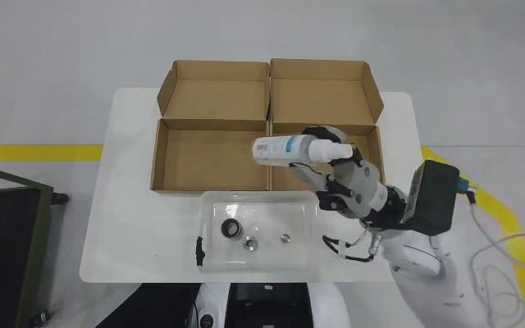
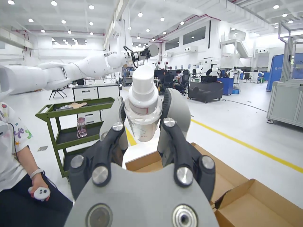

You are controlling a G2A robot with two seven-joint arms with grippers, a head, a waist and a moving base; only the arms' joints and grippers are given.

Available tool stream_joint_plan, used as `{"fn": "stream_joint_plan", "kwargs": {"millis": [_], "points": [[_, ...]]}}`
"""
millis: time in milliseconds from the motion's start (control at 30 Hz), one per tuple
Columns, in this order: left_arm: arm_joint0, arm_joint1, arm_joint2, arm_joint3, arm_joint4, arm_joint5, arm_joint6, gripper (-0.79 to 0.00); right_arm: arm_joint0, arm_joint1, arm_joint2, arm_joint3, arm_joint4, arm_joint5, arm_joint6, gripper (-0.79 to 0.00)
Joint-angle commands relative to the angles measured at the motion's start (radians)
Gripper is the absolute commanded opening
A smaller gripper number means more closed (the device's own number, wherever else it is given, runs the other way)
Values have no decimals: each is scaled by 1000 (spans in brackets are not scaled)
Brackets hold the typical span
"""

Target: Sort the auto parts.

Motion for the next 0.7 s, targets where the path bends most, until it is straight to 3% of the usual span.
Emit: {"fn": "stream_joint_plan", "kwargs": {"millis": [0, 333, 667], "points": [[0, 0, 0, 0, 0, 0, 0, 0, -7, -1, 8, -11, 12, 7, -24, -785], [0, 0, 0, 0, 0, 0, 0, 0, -9, -1, 28, -29, 35, -84, -59, -785], [0, 0, 0, 0, 0, 0, 0, 0, -4, -5, 12, -11, 48, -82, -25, -785]]}}
